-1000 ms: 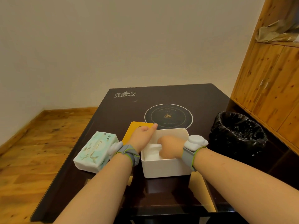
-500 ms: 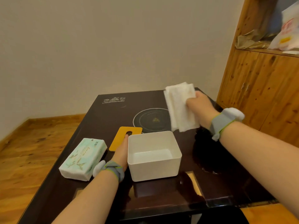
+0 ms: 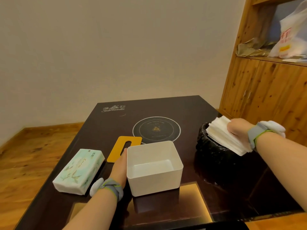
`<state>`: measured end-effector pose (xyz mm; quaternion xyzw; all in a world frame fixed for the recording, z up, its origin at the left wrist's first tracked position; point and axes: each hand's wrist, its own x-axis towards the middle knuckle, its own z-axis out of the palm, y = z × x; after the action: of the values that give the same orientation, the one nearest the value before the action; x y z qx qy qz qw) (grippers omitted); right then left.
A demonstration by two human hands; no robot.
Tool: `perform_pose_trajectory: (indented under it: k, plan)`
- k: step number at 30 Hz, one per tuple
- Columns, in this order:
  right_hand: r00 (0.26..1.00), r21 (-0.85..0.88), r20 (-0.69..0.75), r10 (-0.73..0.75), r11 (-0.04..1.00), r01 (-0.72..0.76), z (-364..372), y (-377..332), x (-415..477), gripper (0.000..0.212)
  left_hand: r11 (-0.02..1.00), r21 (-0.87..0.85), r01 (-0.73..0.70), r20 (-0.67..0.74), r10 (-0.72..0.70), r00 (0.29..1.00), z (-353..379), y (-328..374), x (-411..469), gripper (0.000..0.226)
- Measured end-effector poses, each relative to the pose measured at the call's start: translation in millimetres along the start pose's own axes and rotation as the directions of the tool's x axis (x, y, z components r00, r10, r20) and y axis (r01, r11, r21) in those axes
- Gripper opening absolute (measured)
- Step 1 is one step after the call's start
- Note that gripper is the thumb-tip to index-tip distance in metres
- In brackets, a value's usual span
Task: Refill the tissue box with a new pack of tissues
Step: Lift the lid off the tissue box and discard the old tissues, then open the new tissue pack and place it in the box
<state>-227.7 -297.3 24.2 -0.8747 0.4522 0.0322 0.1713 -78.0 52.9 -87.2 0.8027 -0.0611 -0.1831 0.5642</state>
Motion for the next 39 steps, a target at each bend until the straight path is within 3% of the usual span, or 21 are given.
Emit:
perform_pose_trajectory:
  k: [2,5,9,15,18,22,25,28,30,32,35,37,39]
  plan:
    - [0.999,-0.012,0.048,0.006,1.000,-0.006,6.0,2.7,2.8,0.025,0.994,-0.110,0.026,0.002,-0.026,1.000,0.5,1.4,-5.1,0.045]
    - [0.996,0.009,0.094,-0.011,1.000,0.011,11.3,3.9,11.9,0.040,0.968,-0.228,0.107,-0.017,-0.114,0.993,0.1,-2.7,-1.8,0.041]
    - [0.985,-0.166,0.166,-0.043,0.983,0.071,17.5,-0.4,9.7,0.019,0.968,-0.237,0.082,-0.001,-0.085,0.996,0.7,0.8,-5.1,0.034]
    - [0.976,-0.323,0.212,-0.041,0.940,0.109,29.3,-7.4,14.3,0.037,0.957,-0.282,0.072,-0.007,-0.077,0.997,2.3,2.1,-5.7,0.032]
    - [0.980,-0.363,0.190,-0.064,0.923,0.131,36.6,-5.4,24.5,0.035,0.967,-0.256,0.014,-0.013,-0.018,1.000,2.2,1.4,-7.1,0.031]
    - [0.985,-0.418,0.147,-0.088,0.897,0.143,41.7,-7.2,30.5,0.030,0.952,-0.303,0.052,-0.011,-0.058,0.998,0.3,4.1,-10.0,0.034]
    - [0.989,-0.431,0.112,-0.096,0.892,0.136,33.3,-17.5,22.7,0.009,0.980,-0.196,0.023,0.014,-0.021,1.000,-3.1,9.6,-12.6,0.024]
    - [0.991,-0.445,0.106,-0.082,0.887,0.121,19.2,-32.0,14.1,0.021,0.980,-0.198,-0.033,0.002,0.034,0.999,-7.2,11.2,-9.8,0.014]
    - [0.988,-0.471,0.093,-0.120,0.869,0.150,13.0,-43.6,9.2,0.013,0.974,-0.220,-0.052,-0.012,0.050,0.999,-12.2,18.2,-10.5,0.016]
    - [0.984,-0.513,0.091,-0.154,0.840,0.179,8.7,-54.9,5.2,0.021,0.965,-0.247,-0.085,-0.134,0.053,0.990,-19.7,27.5,-6.5,0.018]
    - [0.969,-0.507,0.031,-0.245,0.832,0.226,7.6,-75.6,-6.2,0.031,0.977,-0.087,-0.197,-0.177,0.179,0.968,-39.1,44.6,-1.9,0.022]
    - [0.941,-0.458,-0.003,-0.339,0.837,0.300,9.8,-91.5,-15.2,0.023,0.964,0.160,-0.211,-0.160,0.236,0.958,-60.5,49.8,2.5,0.016]
    - [0.898,-0.415,-0.043,-0.437,0.826,0.382,19.1,-104.5,-25.0,0.019,0.885,0.443,-0.141,-0.139,0.224,0.965,-84.1,48.2,9.5,0.022]
